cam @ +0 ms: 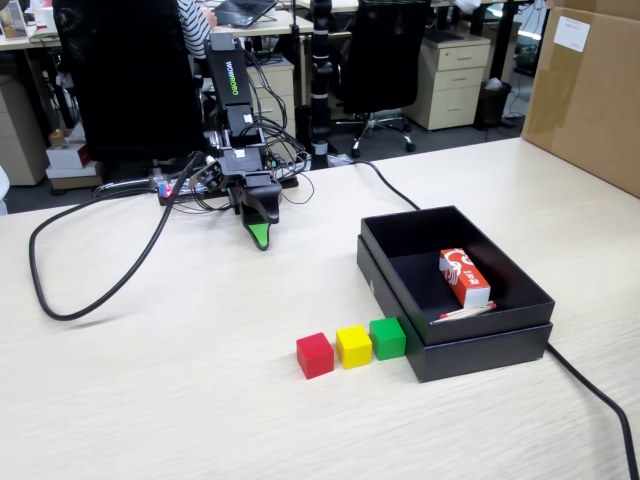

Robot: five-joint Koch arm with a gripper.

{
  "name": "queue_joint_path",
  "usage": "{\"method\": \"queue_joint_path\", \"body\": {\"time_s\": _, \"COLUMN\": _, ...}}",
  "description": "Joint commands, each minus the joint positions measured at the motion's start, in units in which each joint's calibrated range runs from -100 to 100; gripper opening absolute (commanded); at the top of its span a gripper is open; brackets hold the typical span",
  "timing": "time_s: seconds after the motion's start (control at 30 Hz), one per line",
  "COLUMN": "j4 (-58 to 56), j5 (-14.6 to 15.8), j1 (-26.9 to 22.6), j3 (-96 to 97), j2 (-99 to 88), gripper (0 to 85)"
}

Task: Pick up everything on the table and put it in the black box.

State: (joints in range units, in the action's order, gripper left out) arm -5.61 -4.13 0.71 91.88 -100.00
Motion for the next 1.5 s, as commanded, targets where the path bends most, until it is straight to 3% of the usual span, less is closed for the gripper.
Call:
{"method": "queue_joint_path", "body": {"time_s": 0.0, "j4": -2.03, "j5": -0.59, "j1": 0.24, "j3": 1.23, "j2": 1.03, "gripper": 49.9}}
{"method": "queue_joint_path", "body": {"time_s": 0.6, "j4": -2.03, "j5": -0.59, "j1": 0.49, "j3": 0.96, "j2": 1.15, "gripper": 50.3}}
{"method": "queue_joint_path", "body": {"time_s": 0.73, "j4": -6.27, "j5": -0.39, "j1": 0.54, "j3": -3.39, "j2": 1.49, "gripper": 49.5}}
{"method": "queue_joint_path", "body": {"time_s": 1.17, "j4": -33.91, "j5": -0.05, "j1": 0.15, "j3": -33.76, "j2": 12.05, "gripper": 48.9}}
{"method": "queue_joint_path", "body": {"time_s": 1.37, "j4": -48.43, "j5": -0.10, "j1": 0.88, "j3": -65.86, "j2": 37.98, "gripper": 48.9}}
{"method": "queue_joint_path", "body": {"time_s": 1.47, "j4": -49.38, "j5": -0.20, "j1": 1.07, "j3": -77.82, "j2": 49.34, "gripper": 47.6}}
